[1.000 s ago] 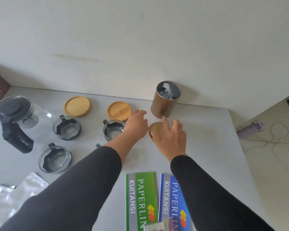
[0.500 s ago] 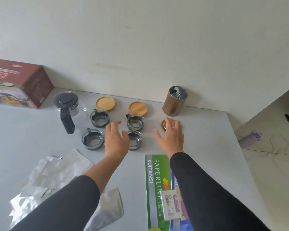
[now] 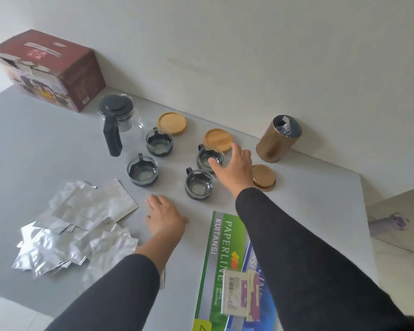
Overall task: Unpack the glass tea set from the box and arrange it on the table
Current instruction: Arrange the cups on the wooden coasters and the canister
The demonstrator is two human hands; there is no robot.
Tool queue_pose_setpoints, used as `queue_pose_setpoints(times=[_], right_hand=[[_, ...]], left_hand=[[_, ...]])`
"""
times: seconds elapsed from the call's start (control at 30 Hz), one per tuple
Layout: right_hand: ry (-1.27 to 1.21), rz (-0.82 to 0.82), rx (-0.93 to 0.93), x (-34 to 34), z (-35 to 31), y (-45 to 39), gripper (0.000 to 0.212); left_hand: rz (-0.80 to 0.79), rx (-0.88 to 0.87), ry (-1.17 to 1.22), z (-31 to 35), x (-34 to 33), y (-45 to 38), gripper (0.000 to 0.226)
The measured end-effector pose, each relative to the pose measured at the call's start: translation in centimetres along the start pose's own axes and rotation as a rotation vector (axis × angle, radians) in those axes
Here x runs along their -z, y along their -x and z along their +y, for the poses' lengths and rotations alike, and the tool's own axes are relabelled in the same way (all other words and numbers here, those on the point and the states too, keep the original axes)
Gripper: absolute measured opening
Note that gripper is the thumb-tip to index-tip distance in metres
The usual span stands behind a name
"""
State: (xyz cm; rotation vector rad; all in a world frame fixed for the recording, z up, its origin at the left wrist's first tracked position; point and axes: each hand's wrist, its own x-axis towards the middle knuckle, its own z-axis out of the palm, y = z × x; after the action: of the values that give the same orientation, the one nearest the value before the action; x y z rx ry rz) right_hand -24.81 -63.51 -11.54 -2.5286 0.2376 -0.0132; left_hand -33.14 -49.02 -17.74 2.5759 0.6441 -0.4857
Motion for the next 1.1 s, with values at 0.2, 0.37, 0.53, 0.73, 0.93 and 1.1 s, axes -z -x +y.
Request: queue_pose_setpoints(times=[0.2, 0.37, 0.53, 0.73, 0.93, 1.1], right_hand=[[-0.011, -0.119, 0.001, -2.5, -0.1, -3.4, 0.089], [-0.018, -0.183, 0.002, -4.1, 0.5, -4.8, 0.097], [-0.047, -0.202, 0.017, -5.7, 1.9, -3.8, 0.096], [-0.125, -0.156, 0.051, -5.8, 2.4, -3.3, 0.084], [-0.173, -0.014, 0.013, -3.7, 4.9, -1.6, 0.083], [-0.147, 0.004, 0.057, -2.4, 7.6, 2.1, 0.08]], left_hand=[[-0.069, 0.035, -0.094, 0.9, 0.4, -1.6, 0.106], [-0.097, 0.07, -0.14, 1.4, 0.4, -1.5, 0.112], [-0.105, 0.077, -0.139, 0.1, -0.6, -0.5, 0.113], [-0.099, 0.077, -0.15, 0.0, -0.9, -0.4, 0.112], [-0.112, 0.078, -0.151, 0.0, -0.6, -0.4, 0.111], [-0.125, 0.08, -0.175, 0.0, -0.5, -0.3, 0.113]])
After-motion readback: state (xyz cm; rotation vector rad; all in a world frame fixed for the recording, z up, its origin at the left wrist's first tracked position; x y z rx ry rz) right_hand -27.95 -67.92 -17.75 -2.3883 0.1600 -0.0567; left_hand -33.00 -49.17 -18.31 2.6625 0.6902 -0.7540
